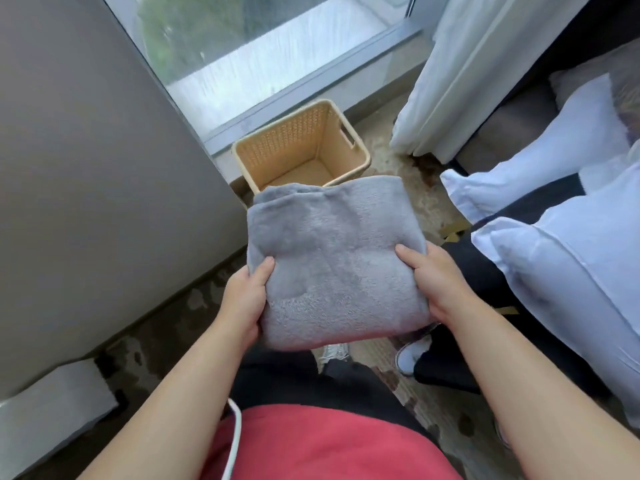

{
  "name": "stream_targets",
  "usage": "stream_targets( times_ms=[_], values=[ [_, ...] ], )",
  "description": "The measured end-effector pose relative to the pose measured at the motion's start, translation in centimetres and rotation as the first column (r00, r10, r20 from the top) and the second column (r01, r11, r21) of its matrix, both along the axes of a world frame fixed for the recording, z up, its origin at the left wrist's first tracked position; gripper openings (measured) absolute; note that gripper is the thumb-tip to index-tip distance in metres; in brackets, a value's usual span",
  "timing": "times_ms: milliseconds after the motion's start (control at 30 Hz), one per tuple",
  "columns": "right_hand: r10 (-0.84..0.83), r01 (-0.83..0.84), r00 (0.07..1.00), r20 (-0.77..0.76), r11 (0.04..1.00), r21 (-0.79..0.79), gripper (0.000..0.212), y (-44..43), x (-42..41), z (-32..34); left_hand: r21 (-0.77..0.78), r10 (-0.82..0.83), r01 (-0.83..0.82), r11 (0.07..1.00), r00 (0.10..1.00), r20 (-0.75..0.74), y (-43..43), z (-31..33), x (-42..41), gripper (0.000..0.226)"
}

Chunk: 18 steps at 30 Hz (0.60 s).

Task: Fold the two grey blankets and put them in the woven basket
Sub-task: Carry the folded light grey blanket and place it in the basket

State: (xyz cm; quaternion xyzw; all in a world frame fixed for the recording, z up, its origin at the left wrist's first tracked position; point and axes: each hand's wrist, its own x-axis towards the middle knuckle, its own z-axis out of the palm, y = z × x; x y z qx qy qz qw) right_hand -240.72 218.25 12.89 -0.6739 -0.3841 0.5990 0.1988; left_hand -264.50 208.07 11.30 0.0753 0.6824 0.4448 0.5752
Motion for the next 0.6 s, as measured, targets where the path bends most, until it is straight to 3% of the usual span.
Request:
stream_targets(
  times_ms=[300, 467, 600],
  values=[
    [0.047, -0.04, 0.995, 0.09, 0.996, -0.077, 0.018, 13.3, -8.1, -2.1, -0.089, 0.023, -0.015, 0.996, 0.995, 0.093, 12.2, -2.8, -7.2, 0.024],
    [0.065, -0.055, 0.99, 0.129, 0.995, -0.084, 0.005, 20.6, -13.2, -4.6, -0.313, 0.125, -0.066, 0.947, 0.977, 0.174, 19.2, -5.6, -11.1, 0.022],
    [0.105, -0.083, 0.976, 0.192, 0.989, -0.121, 0.02, 24.8, -15.2, -6.7, -0.402, 0.148, -0.051, 0.914, 0.965, 0.215, 23.4, -7.4, -13.0, 0.02]
  ],
)
